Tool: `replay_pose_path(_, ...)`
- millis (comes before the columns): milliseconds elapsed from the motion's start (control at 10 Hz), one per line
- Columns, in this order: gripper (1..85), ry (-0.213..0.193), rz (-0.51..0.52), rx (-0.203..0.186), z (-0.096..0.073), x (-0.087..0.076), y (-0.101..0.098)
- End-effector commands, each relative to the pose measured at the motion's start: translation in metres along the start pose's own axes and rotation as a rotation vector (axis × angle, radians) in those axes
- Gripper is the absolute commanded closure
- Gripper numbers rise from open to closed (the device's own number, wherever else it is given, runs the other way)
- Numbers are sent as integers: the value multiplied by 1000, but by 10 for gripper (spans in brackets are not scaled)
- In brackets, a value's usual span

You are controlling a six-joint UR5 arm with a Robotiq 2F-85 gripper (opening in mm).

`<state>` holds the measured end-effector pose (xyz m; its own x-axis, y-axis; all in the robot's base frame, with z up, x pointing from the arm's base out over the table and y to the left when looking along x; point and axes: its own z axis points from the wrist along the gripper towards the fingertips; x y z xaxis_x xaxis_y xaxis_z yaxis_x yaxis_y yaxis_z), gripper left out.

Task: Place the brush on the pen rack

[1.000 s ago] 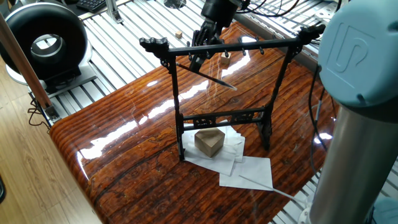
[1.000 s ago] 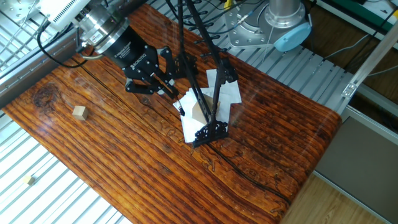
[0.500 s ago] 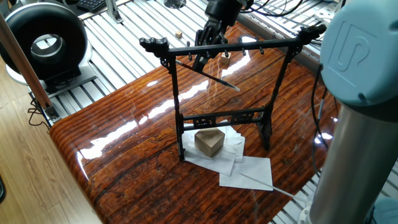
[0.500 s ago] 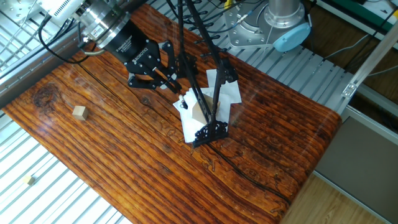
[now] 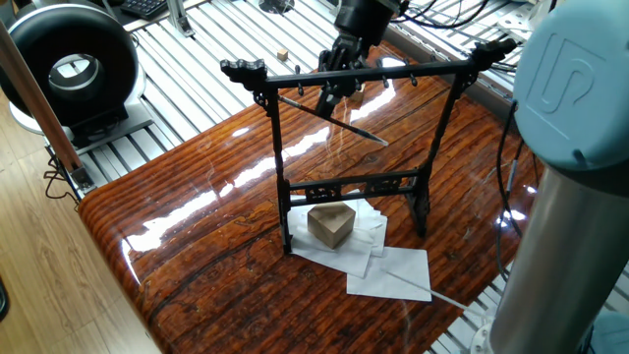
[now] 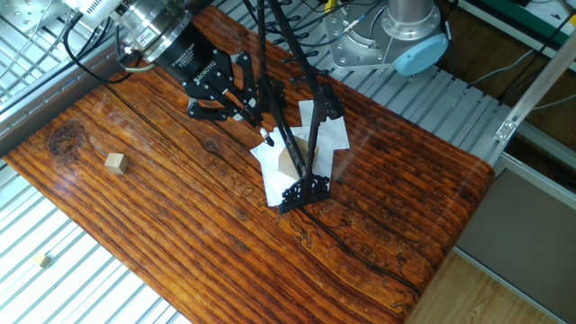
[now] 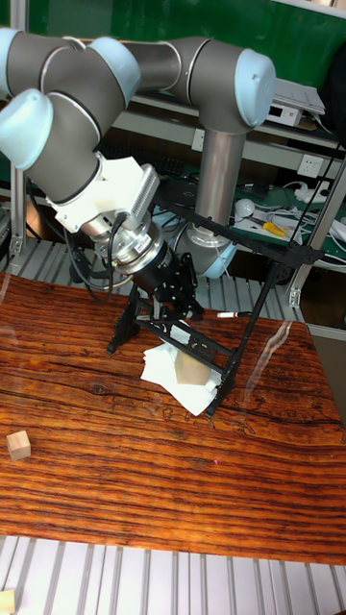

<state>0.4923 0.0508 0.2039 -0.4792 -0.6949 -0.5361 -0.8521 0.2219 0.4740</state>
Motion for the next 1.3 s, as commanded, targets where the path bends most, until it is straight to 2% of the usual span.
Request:
replay_pose_path(0,847,-22,0,-5,0,6,4)
replay_pose_path(200,847,-6,-13,4,0,9,0)
replay_pose_path(300,847,1,-43,-5,1,10,2)
replay_pose_path(400,847,-1,-75,-66,1,8,16)
replay_pose_path(500,847,-32,-89,-131,-1,-2,32)
replay_pose_path(600,847,-32,-120,-150,-2,-4,36)
replay_pose_path(700,847,-25,-128,-156,-2,-2,36)
replay_pose_path(900,847,2,-139,-142,-1,7,28)
replay_pose_path(1100,847,-13,-155,-170,-2,6,31)
replay_pose_path(1200,847,-11,-152,-167,-2,7,30)
